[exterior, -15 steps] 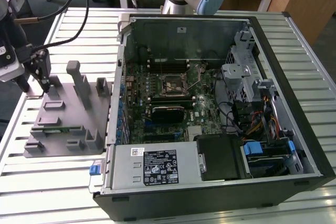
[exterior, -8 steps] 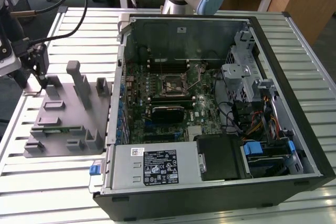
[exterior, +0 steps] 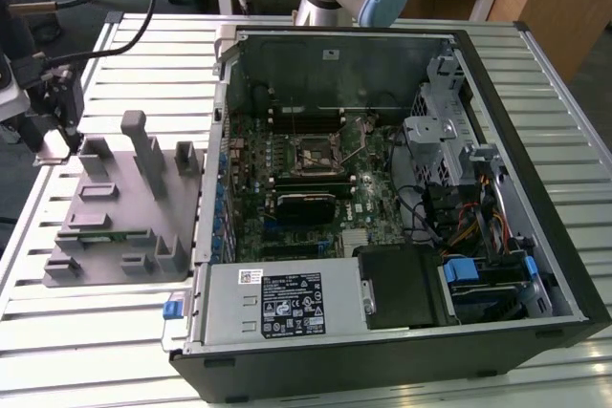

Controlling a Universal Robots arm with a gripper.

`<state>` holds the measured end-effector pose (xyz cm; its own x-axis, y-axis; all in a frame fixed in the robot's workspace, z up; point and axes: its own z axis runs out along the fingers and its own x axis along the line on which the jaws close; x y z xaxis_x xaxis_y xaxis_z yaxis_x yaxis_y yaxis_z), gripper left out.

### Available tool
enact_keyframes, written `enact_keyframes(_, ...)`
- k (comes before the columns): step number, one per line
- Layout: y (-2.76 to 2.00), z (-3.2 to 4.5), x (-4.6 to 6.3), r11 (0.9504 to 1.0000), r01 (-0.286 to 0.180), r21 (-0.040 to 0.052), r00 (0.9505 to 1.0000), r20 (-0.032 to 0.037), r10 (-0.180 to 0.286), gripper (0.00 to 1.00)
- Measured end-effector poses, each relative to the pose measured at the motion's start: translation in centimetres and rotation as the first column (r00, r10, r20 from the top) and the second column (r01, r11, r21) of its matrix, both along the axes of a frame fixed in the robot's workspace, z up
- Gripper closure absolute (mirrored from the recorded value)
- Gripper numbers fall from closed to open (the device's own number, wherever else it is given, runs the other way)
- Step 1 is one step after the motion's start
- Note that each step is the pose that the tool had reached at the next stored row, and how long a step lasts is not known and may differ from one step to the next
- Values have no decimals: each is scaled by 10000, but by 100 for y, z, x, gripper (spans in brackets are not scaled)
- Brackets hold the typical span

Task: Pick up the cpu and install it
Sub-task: 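Pick up the cpu and move it towards the insertion slot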

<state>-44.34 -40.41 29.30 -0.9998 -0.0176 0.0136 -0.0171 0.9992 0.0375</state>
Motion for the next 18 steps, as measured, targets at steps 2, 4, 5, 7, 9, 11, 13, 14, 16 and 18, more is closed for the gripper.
enact_keyframes(2, 2, 39, 0, 10000, 1, 0, 10000, 0, -1, 46)
enact_keyframes(4, 3, 74, 0, 10000, 0, -1, 10000, -1, 0, 46)
enact_keyframes(5, 4, 92, 0, 10000, 0, 0, 10000, 0, 0, 46)
enact_keyframes(7, 6, 132, 0, 10000, 0, -1, 10000, -1, 0, 46)
enact_keyframes(9, 8, 175, 0, 10000, 0, -1, 10000, -1, 0, 46)
enact_keyframes(11, 11, 221, 0, 10000, 0, 0, 10000, 0, 0, 46)
enact_keyframes(13, 14, 268, 0, 10000, 0, 0, 10000, -1, 0, 46)
enact_keyframes(14, 16, 291, 0, 10000, 0, -1, 10000, 0, 0, 46)
enact_keyframes(16, 19, 338, 0, 10000, 0, -1, 10000, 1, 0, 46)
enact_keyframes(18, 22, 381, 0, 10000, 0, 0, 10000, 2, 0, 46)
